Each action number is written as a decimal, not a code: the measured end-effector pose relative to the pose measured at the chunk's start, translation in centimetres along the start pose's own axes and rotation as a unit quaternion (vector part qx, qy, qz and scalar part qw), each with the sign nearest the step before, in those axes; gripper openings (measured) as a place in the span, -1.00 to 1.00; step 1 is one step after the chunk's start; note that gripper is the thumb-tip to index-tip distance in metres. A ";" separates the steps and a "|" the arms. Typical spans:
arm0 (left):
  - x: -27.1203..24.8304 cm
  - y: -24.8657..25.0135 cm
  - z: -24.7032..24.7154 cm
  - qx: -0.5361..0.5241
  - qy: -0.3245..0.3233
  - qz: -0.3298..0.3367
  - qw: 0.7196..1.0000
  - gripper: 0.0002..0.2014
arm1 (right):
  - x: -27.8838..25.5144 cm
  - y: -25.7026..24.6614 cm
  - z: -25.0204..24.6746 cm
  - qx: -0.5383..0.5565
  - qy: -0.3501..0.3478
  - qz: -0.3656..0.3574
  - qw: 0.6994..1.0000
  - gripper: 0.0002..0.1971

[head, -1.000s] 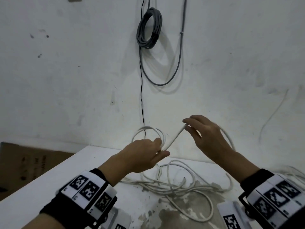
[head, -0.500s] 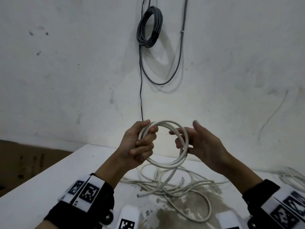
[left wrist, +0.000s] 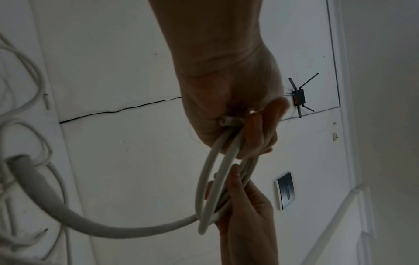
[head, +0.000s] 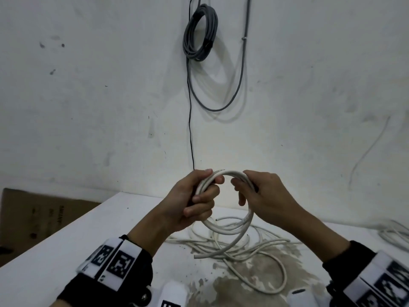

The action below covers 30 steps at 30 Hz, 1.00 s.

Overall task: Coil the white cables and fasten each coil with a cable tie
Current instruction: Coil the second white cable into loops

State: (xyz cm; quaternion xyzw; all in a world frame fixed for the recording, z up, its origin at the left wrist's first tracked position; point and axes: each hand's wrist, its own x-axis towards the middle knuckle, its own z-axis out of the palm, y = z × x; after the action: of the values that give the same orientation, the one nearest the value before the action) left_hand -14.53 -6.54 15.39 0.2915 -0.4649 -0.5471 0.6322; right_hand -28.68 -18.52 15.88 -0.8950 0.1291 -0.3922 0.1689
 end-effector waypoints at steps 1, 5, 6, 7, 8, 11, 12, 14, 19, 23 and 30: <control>0.0 -0.1 0.2 0.023 0.017 0.001 1.000 -0.77 | 0.1 0.1 -0.2 -0.006 -0.008 0.005 1.000 -0.71; -0.2 -0.2 0.5 0.088 0.029 0.005 0.996 -0.80 | 0.5 0.5 -0.7 -0.015 -0.038 0.022 0.999 -0.72; -0.2 -0.3 0.5 0.085 0.031 0.011 0.996 -0.79 | 0.5 0.6 -0.8 0.004 -0.050 0.029 0.998 -0.73; -0.2 -0.4 0.4 0.076 0.037 0.020 0.996 -0.79 | 0.5 0.5 -0.9 0.029 -0.062 0.037 0.997 -0.74; -0.2 -0.5 0.3 0.061 0.043 0.032 0.997 -0.79 | 0.4 0.6 -1.0 0.060 -0.077 0.044 0.994 -0.74; -0.5 -0.6 0.3 -0.004 0.052 0.075 0.996 -0.81 | -0.3 0.4 -1.6 0.185 -0.104 0.065 0.975 -0.63; -0.5 -0.5 0.2 -0.030 0.055 0.088 0.994 -0.83 | -0.6 0.3 -1.8 0.216 -0.105 0.069 0.968 -0.59; -0.5 0.0 -0.2 -0.087 0.040 0.113 0.989 -0.81 | -1.3 0.7 -1.7 0.244 -0.102 0.075 0.961 -0.62; -0.1 1.3 -0.3 -0.157 0.061 0.187 0.968 -0.89 | -2.9 2.2 -0.2 0.344 -0.053 0.127 0.929 -0.52; 0.3 1.2 0.2 -0.133 0.132 0.210 0.960 -0.75 | -3.6 2.0 0.8 0.313 -0.057 0.085 0.944 -0.70; 0.4 0.9 0.9 -0.158 0.143 0.240 0.947 -0.70 | -4.2 2.4 2.4 0.130 0.040 -0.087 0.987 -0.73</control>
State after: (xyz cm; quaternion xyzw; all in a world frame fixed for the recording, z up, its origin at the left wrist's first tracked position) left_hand -14.93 -6.59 16.65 0.1430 -0.3336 -0.3981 0.8425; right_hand -29.88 -18.68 10.61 -0.8569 0.0053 -0.4541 0.2439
